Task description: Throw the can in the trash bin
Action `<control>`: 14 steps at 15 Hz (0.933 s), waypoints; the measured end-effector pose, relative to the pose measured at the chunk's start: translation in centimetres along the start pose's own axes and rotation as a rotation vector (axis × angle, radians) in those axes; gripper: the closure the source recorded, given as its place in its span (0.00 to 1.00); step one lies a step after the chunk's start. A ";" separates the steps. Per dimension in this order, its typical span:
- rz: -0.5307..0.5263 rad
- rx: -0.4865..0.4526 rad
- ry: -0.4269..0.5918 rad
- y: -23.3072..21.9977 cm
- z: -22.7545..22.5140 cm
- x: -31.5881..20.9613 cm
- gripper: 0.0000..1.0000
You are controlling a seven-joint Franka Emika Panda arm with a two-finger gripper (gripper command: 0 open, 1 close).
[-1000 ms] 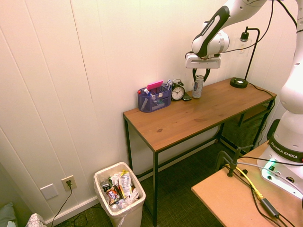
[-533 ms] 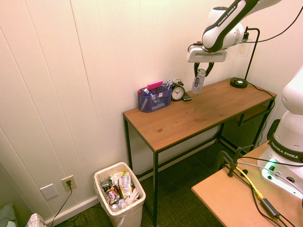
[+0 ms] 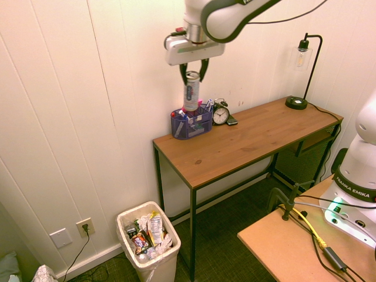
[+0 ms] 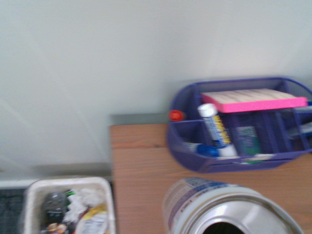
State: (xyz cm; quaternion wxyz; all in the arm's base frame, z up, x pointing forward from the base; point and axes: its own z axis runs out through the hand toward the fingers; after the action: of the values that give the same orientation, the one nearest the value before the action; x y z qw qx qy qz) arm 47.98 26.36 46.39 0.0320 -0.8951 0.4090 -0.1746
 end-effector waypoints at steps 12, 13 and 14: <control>-0.219 -0.107 -0.175 -11.3 9.2 -12.5 0.00; -0.221 -0.106 -0.174 -11.4 9.2 -12.6 0.00; -0.223 -0.106 -0.174 -11.4 9.1 -12.7 0.00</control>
State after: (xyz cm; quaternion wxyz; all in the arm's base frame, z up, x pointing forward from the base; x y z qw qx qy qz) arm 51.61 42.56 36.47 0.0005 -0.9472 0.3111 -0.0773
